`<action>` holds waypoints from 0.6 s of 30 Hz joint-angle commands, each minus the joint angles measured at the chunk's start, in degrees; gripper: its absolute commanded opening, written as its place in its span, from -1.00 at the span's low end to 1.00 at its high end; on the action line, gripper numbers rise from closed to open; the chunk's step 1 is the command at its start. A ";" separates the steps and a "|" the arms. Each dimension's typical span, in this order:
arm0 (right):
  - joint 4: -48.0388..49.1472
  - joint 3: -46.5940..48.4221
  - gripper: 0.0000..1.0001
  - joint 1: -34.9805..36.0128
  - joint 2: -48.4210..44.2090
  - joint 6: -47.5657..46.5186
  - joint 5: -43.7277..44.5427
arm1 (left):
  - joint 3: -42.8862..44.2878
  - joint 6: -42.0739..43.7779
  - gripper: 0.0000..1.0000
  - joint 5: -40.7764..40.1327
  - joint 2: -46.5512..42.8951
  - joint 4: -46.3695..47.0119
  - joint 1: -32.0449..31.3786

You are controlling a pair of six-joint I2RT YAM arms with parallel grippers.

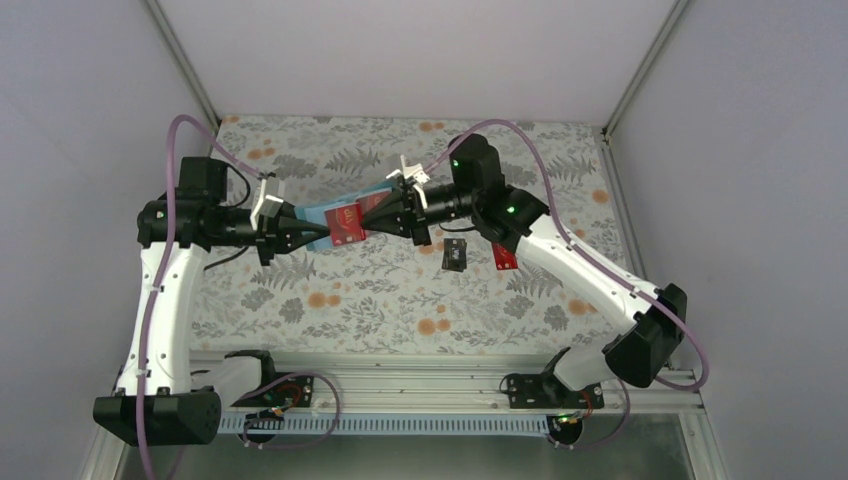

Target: Take the credit cards out of the card holder

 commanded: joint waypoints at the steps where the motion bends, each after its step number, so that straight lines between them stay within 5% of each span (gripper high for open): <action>1: 0.47 -1.23 -0.92 -2.57 -2.54 0.75 3.17 | 0.95 1.38 -0.93 4.02 -0.56 0.67 0.13; 12: 0.49 -0.95 -0.92 -2.58 -1.49 0.29 -1.58 | 1.16 1.28 -0.95 3.87 -0.69 0.77 0.31; 18: 2.59 -0.51 -0.62 -1.14 -0.04 1.40 -3.86 | 1.12 1.29 -0.95 3.96 -0.59 0.94 0.57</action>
